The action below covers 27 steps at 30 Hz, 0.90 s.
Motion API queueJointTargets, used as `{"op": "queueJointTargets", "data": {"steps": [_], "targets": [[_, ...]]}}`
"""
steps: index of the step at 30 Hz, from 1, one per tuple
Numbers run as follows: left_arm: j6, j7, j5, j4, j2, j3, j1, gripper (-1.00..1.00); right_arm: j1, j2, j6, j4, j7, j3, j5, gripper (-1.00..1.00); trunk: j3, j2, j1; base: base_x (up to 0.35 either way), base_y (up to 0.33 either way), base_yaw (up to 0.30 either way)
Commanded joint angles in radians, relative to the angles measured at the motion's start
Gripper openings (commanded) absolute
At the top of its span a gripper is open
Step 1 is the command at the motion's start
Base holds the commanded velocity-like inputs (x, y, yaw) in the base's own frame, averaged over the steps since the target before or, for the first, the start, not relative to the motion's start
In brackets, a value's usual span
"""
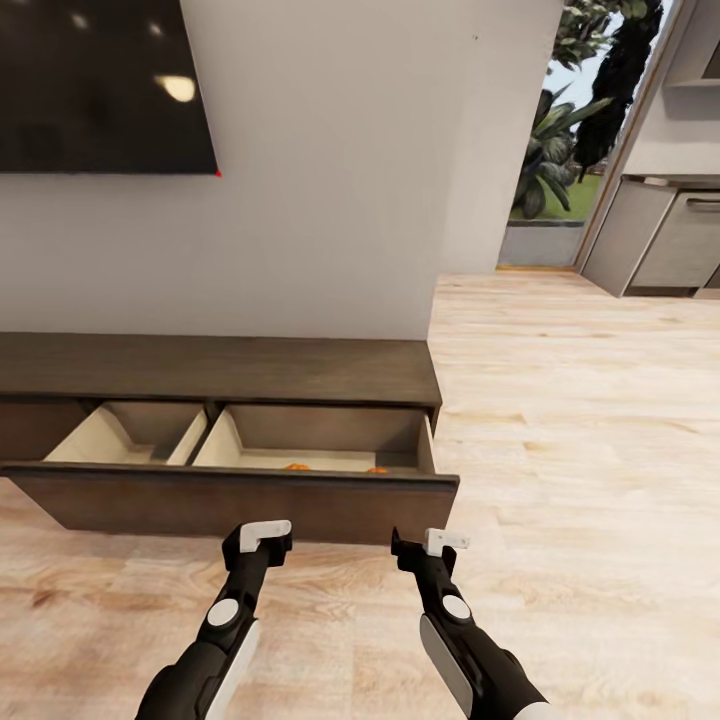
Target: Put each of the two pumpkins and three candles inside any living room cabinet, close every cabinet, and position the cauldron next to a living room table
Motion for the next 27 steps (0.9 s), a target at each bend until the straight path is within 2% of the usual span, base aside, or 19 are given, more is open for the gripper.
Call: {"op": "queueJointTargets", "data": {"steps": [1,10,16,24,27], "targets": [[-0.002,0.006,0.009,0.0,0.001,-0.003,-0.001,1.0,-0.001,-0.001,-0.006,0.001,-0.006,0.005,-0.01,1.0,-0.004,-0.008,0.004,0.0,0.0,0.0],[-0.005,0.007,0.011,0.001,0.001,-0.002,-0.001,1.0,-0.001,0.002,-0.007,0.0,-0.006,0.005,-0.012,1.0,-0.007,-0.015,0.008,0.0,0.0,0.0],[-0.005,0.008,0.013,0.004,0.0,0.006,-0.001,1.0,-0.001,0.004,-0.072,0.0,-0.006,0.005,-0.016,1.0,-0.026,-0.057,0.031,0.0,0.0,0.0],[-0.007,0.008,0.012,0.072,-0.001,0.014,-0.001,1.0,-0.002,0.002,-0.086,0.0,-0.004,0.005,-0.016,1.0,-0.026,-0.057,0.031,0.0,0.0,0.0],[-0.007,0.008,0.013,0.076,-0.001,0.014,-0.001,1.0,-0.002,0.003,-0.086,0.0,-0.003,0.005,-0.015,1.0,-0.035,-0.078,0.042,0.0,0.0,0.0]]}}
